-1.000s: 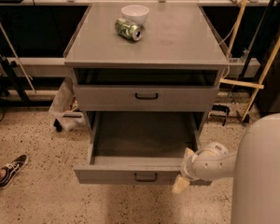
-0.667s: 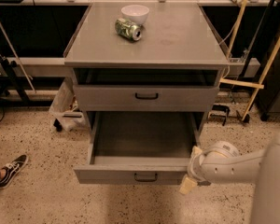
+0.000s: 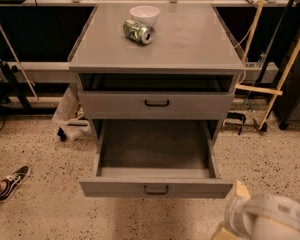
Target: Open middle drawer
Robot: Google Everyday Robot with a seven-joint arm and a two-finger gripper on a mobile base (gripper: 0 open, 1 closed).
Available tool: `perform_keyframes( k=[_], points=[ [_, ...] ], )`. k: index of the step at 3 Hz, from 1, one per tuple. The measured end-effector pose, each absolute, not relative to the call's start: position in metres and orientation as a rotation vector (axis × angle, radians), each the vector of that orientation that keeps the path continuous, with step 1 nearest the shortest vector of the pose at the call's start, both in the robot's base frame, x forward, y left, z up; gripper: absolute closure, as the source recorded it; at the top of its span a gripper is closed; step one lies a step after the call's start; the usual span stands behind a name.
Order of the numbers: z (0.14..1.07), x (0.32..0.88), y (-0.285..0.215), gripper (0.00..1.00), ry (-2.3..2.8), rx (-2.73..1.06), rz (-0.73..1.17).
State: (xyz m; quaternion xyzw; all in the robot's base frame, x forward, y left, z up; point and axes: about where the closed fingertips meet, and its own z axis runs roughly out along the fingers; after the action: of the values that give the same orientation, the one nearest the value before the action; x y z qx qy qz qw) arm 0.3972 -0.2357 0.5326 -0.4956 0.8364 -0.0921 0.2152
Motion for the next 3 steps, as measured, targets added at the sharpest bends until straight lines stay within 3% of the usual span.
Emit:
perform_keyframes(
  k=[3],
  points=[
    [0.737,0.338,-0.146,0.0,2.034,-1.043,-0.404]
  ],
)
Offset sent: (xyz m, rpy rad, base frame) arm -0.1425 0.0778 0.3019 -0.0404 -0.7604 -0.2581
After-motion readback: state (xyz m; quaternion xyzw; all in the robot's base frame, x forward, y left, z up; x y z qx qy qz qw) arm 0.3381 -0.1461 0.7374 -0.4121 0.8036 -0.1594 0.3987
